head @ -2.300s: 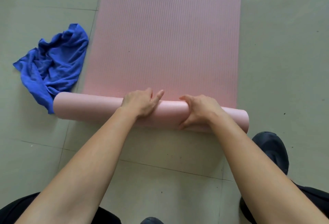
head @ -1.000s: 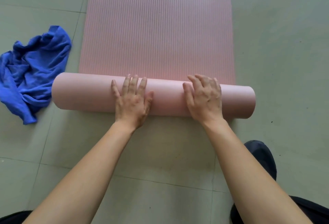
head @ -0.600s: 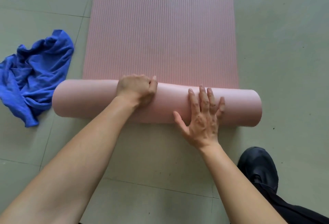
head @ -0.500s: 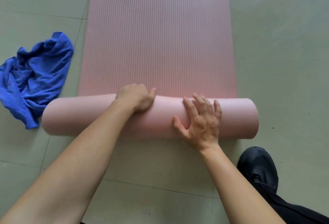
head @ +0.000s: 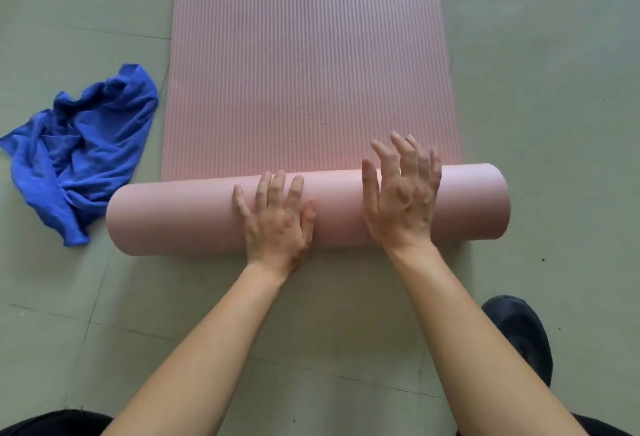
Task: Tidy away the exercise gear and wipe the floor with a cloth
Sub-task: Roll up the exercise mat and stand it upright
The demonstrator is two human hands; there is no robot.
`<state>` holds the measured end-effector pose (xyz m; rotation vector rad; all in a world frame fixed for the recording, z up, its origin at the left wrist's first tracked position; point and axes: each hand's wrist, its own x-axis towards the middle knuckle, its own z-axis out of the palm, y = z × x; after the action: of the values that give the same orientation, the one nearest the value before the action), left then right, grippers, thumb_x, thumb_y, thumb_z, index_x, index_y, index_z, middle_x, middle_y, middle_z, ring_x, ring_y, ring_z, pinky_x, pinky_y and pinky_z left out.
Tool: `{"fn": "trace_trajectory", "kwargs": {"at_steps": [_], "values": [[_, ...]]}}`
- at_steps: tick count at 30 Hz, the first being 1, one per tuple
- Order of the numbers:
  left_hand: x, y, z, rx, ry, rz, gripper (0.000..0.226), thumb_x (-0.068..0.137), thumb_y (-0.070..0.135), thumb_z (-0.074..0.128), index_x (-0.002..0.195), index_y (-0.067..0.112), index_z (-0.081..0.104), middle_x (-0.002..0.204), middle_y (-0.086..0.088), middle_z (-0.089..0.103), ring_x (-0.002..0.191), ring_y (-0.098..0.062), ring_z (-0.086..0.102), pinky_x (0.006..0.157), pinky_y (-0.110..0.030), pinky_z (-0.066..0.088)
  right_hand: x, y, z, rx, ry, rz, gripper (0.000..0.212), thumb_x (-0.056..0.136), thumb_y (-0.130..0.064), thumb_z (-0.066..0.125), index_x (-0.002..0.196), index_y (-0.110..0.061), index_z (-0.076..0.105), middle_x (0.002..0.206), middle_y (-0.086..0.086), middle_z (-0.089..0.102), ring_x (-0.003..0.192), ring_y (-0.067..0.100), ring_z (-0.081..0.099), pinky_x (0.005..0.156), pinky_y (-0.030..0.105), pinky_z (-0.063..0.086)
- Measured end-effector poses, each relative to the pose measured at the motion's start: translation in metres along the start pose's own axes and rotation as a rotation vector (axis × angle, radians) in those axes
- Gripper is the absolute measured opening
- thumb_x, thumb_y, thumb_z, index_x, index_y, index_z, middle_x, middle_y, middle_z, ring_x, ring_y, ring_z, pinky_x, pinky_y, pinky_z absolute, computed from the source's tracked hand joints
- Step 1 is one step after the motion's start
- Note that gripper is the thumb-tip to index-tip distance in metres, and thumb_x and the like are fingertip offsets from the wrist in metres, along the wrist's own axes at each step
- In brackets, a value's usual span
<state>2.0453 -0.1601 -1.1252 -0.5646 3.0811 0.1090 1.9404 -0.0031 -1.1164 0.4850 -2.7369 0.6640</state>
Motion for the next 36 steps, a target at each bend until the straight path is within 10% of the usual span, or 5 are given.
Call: {"fn": "trace_trajectory", "kwargs": {"at_steps": [7, 16, 23, 30, 36], "values": [[0.111, -0.011, -0.018, -0.110, -0.194, -0.045, 0.051, 0.101, 0.047, 0.023, 0.099, 0.018, 0.064, 0.121, -0.009, 0.063, 0.118, -0.030, 0.054, 0.108, -0.053, 0.027, -0.070, 0.019, 0.003, -0.015, -0.240, -0.149, 0.066, 0.098, -0.043, 0.051, 0.155, -0.012, 0.036, 0.165, 0.018, 0.018, 0.154, 0.035, 0.012, 0.122, 0.058, 0.012], [0.070, -0.012, 0.001, 0.062, -0.035, 0.058, 0.070, 0.098, 0.060, 0.023, 0.152, 0.016, 0.030, 0.159, -0.013, 0.028, 0.148, -0.033, 0.020, 0.116, -0.062, 0.005, 0.069, -0.001, 0.014, -0.162, -0.685, -0.057, 0.073, 0.097, -0.059, 0.030, 0.160, -0.029, 0.009, 0.169, 0.008, 0.001, 0.154, 0.031, -0.007, 0.121, 0.055, -0.011], [0.097, -0.021, 0.012, 0.178, 0.097, 0.162, 0.068, 0.099, 0.064, 0.022, 0.107, 0.012, 0.065, 0.089, -0.015, 0.065, 0.081, -0.034, 0.059, 0.083, -0.046, 0.044, 0.043, 0.017, 0.003, -0.239, -0.700, -0.205, 0.131, 0.067, -0.080, 0.066, 0.160, -0.025, -0.008, 0.168, 0.010, -0.013, 0.153, 0.031, -0.016, 0.122, 0.052, -0.013], [0.098, -0.014, -0.033, 0.013, 0.189, 0.251, 0.068, 0.092, 0.068, 0.027, 0.065, 0.010, 0.052, 0.055, -0.017, 0.057, 0.048, -0.033, 0.055, 0.053, -0.031, 0.029, 0.028, 0.009, -0.022, -0.283, -0.630, -0.132, 0.140, 0.062, -0.057, 0.086, 0.158, -0.026, -0.011, 0.168, 0.010, -0.002, 0.154, 0.032, -0.005, 0.122, 0.053, -0.006], [0.063, -0.004, -0.042, 0.007, -0.314, 0.171, 0.061, 0.097, 0.061, 0.023, 0.100, 0.016, 0.064, 0.107, -0.020, 0.068, 0.101, -0.038, 0.063, 0.071, -0.038, 0.040, 0.030, 0.017, -0.053, -0.215, -1.001, -0.178, 0.132, 0.046, -0.073, 0.084, 0.156, -0.032, 0.023, 0.145, 0.001, 0.047, 0.135, 0.025, 0.043, 0.114, 0.044, 0.029]]}}
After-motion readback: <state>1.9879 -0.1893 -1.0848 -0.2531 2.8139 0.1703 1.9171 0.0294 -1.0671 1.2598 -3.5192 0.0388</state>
